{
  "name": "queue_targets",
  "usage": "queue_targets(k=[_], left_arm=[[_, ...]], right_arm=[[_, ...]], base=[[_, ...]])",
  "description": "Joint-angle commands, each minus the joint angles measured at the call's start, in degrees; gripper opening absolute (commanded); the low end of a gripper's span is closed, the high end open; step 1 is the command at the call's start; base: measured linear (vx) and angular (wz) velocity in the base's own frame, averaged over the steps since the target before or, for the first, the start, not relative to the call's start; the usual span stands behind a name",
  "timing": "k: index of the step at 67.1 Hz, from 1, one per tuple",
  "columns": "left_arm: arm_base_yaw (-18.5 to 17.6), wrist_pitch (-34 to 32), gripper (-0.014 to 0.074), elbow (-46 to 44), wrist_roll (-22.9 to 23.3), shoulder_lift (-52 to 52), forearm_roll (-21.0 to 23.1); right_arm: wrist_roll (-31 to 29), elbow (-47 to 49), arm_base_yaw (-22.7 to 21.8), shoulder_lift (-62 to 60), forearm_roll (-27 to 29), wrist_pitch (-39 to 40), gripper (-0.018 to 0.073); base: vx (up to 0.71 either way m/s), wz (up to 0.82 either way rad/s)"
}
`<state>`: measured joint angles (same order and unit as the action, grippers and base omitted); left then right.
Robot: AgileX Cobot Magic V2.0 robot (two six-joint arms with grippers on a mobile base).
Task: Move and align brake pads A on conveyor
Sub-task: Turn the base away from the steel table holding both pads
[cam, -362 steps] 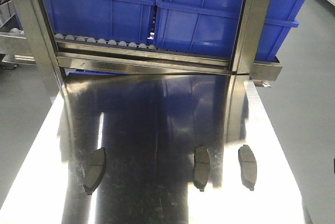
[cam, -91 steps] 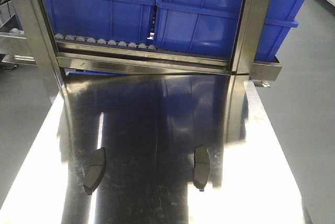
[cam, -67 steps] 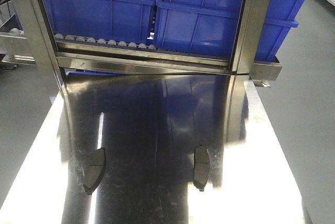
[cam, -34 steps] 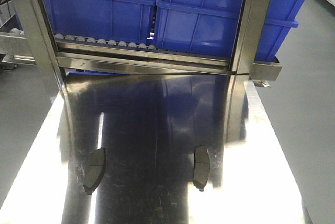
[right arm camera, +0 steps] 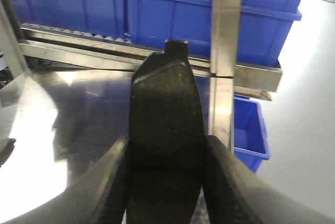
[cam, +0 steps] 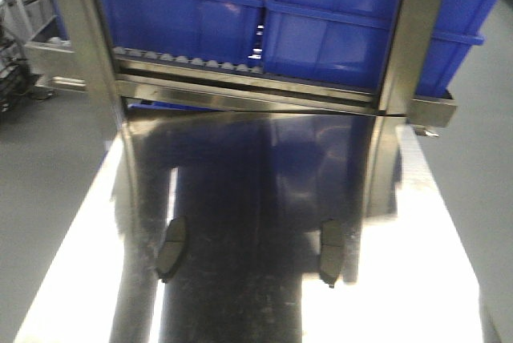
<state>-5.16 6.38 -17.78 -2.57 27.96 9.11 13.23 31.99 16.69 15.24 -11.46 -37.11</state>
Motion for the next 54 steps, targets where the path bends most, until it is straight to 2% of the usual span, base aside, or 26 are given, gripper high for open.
queue_targets(k=[1, 15, 54], left_arm=[[0.0, -5.3, -0.0006, -1.7, 0.5, 0.2, 0.5], [0.0, -5.3, -0.0006, -1.7, 0.5, 0.2, 0.5], [0.0, -5.3, -0.0006, -1.7, 0.5, 0.2, 0.5]], right_arm=[[-0.3, 1.6, 0.0, 0.7, -0.9, 5.8, -0.0004], [-0.3, 1.6, 0.0, 0.7, -0.9, 5.8, -0.0004], [-0.3, 1.6, 0.0, 0.7, -0.9, 5.4, -0.0004]], base=[[-0.06, 0.32], [-0.1, 0.5], [-0.17, 0.69]])
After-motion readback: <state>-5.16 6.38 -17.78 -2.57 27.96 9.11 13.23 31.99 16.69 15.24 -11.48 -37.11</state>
